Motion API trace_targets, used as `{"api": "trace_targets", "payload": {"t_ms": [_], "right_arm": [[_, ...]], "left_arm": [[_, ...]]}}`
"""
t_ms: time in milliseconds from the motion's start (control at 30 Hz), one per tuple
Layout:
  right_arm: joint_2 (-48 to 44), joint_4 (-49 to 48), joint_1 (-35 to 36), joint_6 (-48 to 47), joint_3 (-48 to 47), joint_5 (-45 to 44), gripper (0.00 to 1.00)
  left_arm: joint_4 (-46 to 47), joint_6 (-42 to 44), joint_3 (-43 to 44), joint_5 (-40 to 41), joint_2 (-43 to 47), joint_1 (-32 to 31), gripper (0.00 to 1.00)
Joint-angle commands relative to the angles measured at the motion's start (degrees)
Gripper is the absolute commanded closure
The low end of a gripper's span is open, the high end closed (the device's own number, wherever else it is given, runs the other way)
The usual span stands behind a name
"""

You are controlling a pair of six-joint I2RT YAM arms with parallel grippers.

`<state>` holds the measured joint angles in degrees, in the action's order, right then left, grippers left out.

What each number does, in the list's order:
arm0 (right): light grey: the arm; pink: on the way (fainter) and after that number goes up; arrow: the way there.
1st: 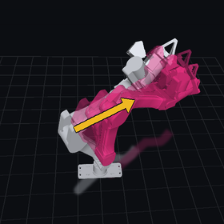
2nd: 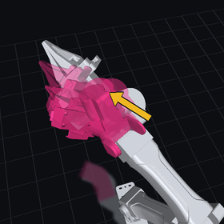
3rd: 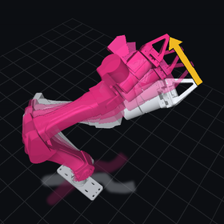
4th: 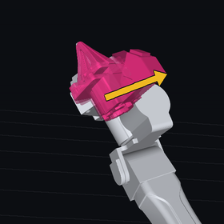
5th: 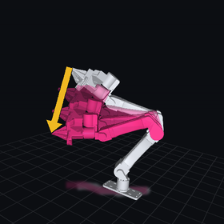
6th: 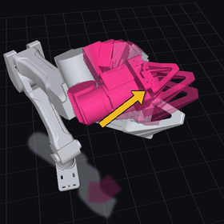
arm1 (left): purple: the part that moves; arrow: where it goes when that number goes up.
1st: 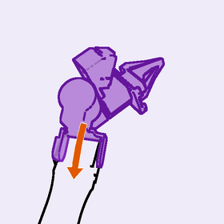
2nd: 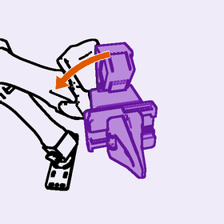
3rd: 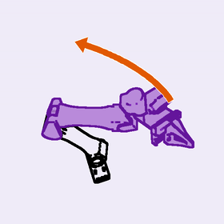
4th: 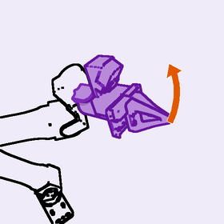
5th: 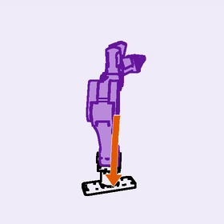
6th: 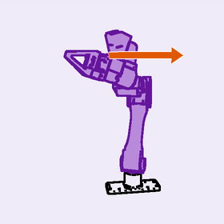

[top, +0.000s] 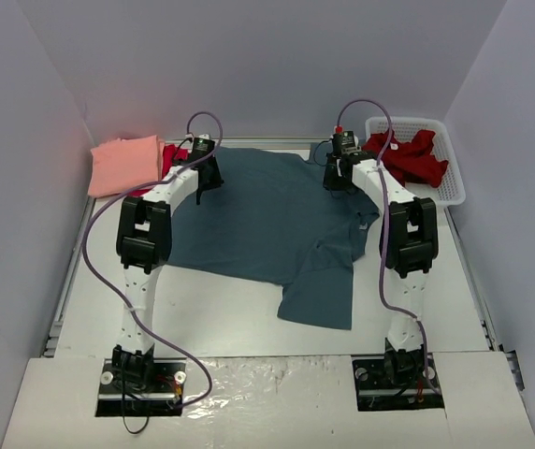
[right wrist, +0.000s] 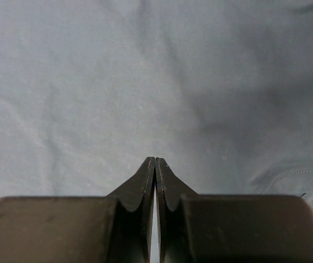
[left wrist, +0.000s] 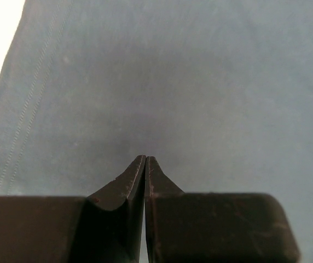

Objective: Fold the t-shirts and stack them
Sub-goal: Flatten out the tshirt

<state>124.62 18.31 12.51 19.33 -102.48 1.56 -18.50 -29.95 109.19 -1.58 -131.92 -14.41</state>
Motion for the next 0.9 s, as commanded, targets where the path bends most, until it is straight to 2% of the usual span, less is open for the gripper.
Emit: {"api": "trace_targets", "payload": {"t_ms": [0, 267, 433, 500, 633, 867], "right_arm": [[1.0, 1.8, -0.8, -1.5, -2.7, 1.7, 1.0], [1.5, 2.2, -2.5, -2.8, -2.8, 2.3, 1.0], [3.0, 2.2, -3.5, -2.5, -4.4, 3.2, 0.92], [3.8, 2.3, -3.8, -2.5, -5.3, 3.7, 0.92], [6.8, 3.0, -4.3, -2.2, -8.3, 3.6, 0.93], [11.3, 4.5, -4.3, -2.3, -13.2, 3.4, 0.93]], "left_arm": [[-5.2, 0.2, 3.1, -0.2, -0.7, 0.0, 0.98], [-8.9, -0.2, 5.2, 0.2, -3.0, 0.5, 0.98], [-12.1, -0.6, 5.7, 1.1, -4.2, 1.1, 0.98], [-12.3, -2.0, 3.9, 1.1, -3.4, 1.9, 0.98], [-7.4, -4.4, -7.6, 0.1, 2.8, 4.1, 0.98], [-8.0, -3.7, -13.2, 4.7, 8.1, 4.7, 0.98]]}}
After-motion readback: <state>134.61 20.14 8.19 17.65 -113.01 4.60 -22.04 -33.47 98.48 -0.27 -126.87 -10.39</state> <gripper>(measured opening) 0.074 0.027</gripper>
